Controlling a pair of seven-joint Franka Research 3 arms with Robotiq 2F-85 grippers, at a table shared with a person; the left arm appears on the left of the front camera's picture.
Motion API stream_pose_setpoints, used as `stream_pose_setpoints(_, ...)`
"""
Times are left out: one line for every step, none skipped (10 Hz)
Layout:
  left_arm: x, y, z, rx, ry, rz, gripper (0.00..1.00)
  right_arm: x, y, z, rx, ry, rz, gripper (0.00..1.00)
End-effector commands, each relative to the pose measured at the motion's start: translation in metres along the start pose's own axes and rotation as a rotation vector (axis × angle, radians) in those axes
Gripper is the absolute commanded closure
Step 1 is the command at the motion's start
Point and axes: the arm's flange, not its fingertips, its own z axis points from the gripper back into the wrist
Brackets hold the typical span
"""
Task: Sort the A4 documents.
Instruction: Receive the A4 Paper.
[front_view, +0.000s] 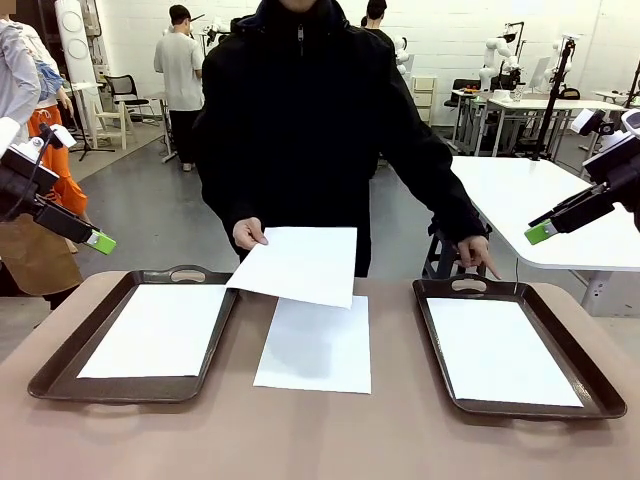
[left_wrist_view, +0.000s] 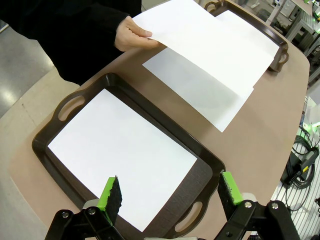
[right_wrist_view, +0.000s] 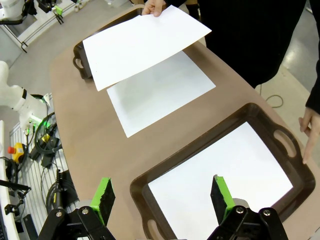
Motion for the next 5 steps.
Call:
stream_pose_setpoints(-0.0013, -0.0007, -0.0001, 0.004, 0.009, -0.012, 0.00, 0.0007, -0.0002, -0.0006, -0.006, 0.002, 0.003, 0.00)
stream_pose_setpoints(-0.0013, -0.0007, -0.0001, 0.004, 0.009, -0.012, 0.00, 0.0007, -0.0002, -0.0006, -0.006, 0.002, 0.003, 0.00)
stream_pose_setpoints(-0.0013, -0.0007, -0.0001, 0.004, 0.009, -0.012, 0.00, 0.0007, -0.0002, -0.0006, -0.006, 0.002, 0.003, 0.00)
stream_pose_setpoints(-0.0013, -0.0007, -0.0001, 0.004, 0.009, -0.012, 0.00, 0.0007, -0.0002, -0.0006, -0.006, 0.002, 0.003, 0.00)
stream_pose_setpoints(-0.0013, -0.0007, -0.0001, 0.004, 0.009, -0.012, 0.00, 0.0007, -0.0002, -0.0006, -0.006, 0.002, 0.003, 0.00)
